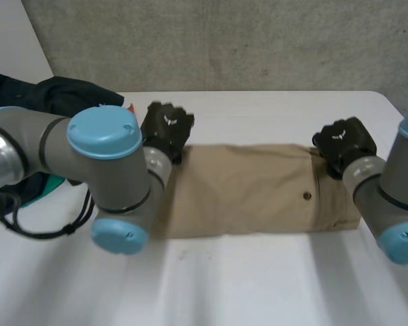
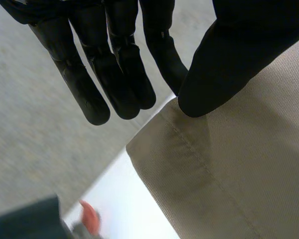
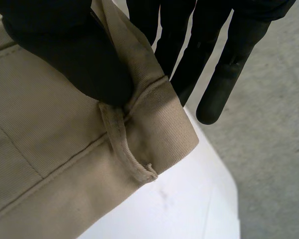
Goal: Fold the laundry.
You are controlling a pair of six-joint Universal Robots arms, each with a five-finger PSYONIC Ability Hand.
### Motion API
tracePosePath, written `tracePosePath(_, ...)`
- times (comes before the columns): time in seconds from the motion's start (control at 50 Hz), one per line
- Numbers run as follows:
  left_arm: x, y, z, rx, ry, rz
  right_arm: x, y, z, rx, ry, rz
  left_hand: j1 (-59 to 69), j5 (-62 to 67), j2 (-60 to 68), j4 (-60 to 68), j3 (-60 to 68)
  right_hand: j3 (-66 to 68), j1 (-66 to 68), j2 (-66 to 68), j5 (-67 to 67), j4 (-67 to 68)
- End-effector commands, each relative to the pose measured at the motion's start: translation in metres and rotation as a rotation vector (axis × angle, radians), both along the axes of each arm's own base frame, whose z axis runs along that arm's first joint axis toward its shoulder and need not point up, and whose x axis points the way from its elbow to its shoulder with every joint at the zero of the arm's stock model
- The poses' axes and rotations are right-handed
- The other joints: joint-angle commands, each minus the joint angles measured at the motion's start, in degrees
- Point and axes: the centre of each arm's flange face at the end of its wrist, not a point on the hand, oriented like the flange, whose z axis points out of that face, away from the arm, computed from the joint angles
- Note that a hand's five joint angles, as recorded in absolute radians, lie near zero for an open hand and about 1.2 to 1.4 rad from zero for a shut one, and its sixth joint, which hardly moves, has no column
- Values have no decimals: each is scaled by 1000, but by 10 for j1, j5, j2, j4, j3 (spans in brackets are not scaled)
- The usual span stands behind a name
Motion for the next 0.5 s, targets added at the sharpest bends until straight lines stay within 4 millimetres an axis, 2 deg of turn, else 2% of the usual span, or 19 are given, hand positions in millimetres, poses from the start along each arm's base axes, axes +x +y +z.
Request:
tracePosePath(0.02,-25,-43,-14,-185,45,20,13,-49,-26,-66,23,-31,135,143,114,114,117,112,162,120,115,112)
tracePosePath(0.14,-40,-61,-43,-231,17,19,25,-87,-48,-136,25,-41,135,143,114,114,117,112,162,120,115,112)
tracePosePath(0.16,-43,-63,-51,-231,15,15,26,-92,-50,-153,17,-42,135,143,114,114,117,24,74,32,28,25)
tracePosePath(0.18,-43,-65,-53,-231,18,16,27,-95,-52,-166,8,-43,52,59,31,31,34,-130,-80,-122,-127,-130)
tracePosePath(0.22,-45,-66,-56,-233,17,20,31,-101,-59,-190,-8,-31,-352,-345,-373,-373,-371,-588,-538,-580,-585,-588)
tracePosePath(0.24,-45,-67,-53,-241,22,29,31,-102,-59,-194,-7,-24,-565,-557,-586,-586,-583,-588,-538,-580,-585,-588)
tracePosePath(0.28,-45,-66,-52,-240,24,29,32,-103,-56,-203,-14,-20,-565,-557,-586,-586,-583,-588,-538,-580,-585,-588)
tracePosePath(0.34,-45,-58,-36,-245,37,21,29,-94,-43,-168,-23,-18,-565,-557,-586,-586,-583,-588,-538,-580,-585,-588)
tracePosePath(0.36,-44,-57,-29,-249,43,21,22,-87,-38,-124,-29,-25,-565,-557,-586,-586,-583,-588,-538,-580,-585,-588)
tracePosePath(0.4,-36,-50,-11,-253,49,26,17,-77,-33,-70,-40,-29,-565,-557,-586,-586,-583,-588,-538,-580,-585,-588)
tracePosePath(0.48,-21,-34,3,-235,38,23,-2,-49,-21,69,-95,-56,-565,-557,-586,-586,-583,-588,-538,-580,-585,-588)
tracePosePath(0.5,-19,-30,6,-233,36,22,-5,-35,-17,120,-119,-51,-565,-557,-586,-586,-583,-588,-538,-580,-585,-588)
